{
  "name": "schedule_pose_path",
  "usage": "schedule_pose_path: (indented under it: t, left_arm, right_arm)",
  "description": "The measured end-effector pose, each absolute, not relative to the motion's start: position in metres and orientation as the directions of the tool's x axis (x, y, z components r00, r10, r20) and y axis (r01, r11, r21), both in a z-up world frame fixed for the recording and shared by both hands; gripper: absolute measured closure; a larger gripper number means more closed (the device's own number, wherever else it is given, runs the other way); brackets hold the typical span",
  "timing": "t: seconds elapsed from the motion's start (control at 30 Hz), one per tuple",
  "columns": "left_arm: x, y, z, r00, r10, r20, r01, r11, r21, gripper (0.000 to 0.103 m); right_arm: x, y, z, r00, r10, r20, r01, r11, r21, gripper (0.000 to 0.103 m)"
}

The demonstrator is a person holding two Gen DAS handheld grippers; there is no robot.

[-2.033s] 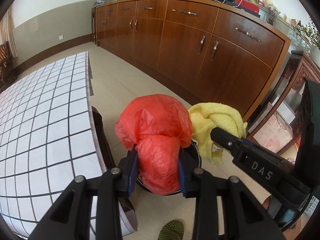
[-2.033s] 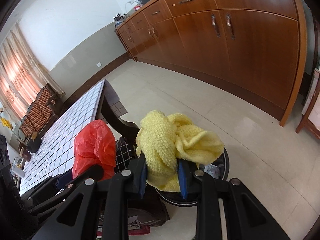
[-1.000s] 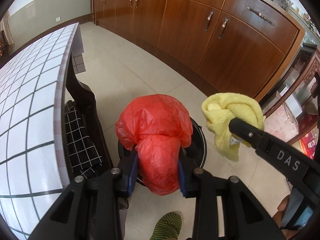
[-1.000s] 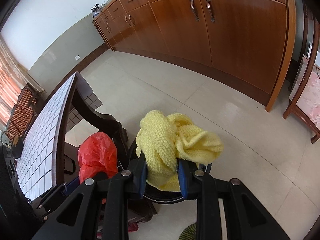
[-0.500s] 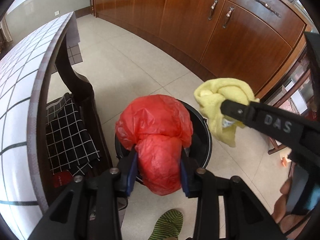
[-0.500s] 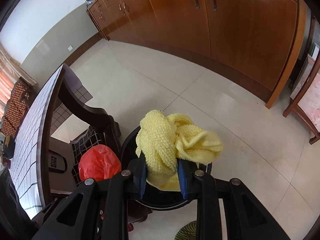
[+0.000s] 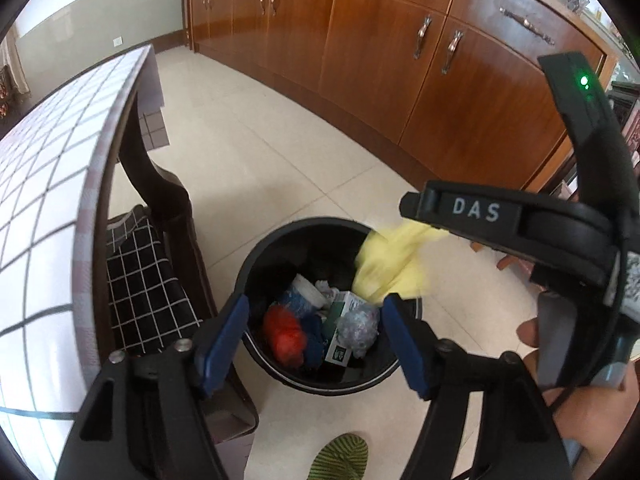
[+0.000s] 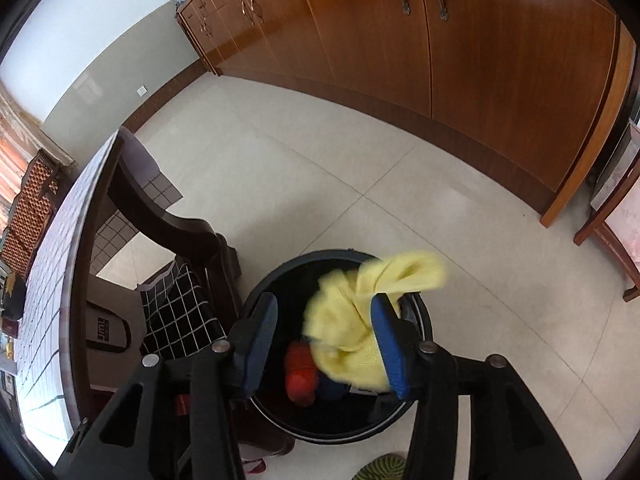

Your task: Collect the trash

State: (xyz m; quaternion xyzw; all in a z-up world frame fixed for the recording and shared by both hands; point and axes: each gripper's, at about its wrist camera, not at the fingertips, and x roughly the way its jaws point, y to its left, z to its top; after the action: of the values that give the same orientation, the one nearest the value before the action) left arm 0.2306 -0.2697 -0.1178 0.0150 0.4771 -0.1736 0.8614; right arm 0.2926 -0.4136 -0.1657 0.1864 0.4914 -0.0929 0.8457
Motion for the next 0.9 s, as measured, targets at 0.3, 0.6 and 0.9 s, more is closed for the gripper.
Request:
schedule_pose_path:
  t: [0.3,0.6,0.9]
  left_arm:
    - [0.217,-0.258,-0.088,0.553,-0.317,-0.77,0.315,0.936,-0.159,0.032]
    - [0.172,-0.206,-0.03,0.697,-0.292,-0.655,0.281,0.951,-0.125,0.032]
    - [0.113,-0.121,0.005,0.81,-0.167,-0.563,0.148,0.986,-0.079,0.023]
  right_arm:
    - [0.271,-0.413,-0.141,0.526,-0.038,-0.85,0.378,0.906,0.193,0.052]
    - [0.213,-0.377,-0.109,0.588,-0.028,-0.808,0.304,0.934,0.189,0.044]
    - [0.134,-0.3,-0.065,0.694,-0.017,-0.72,0.144,0.983,0.115,0.032]
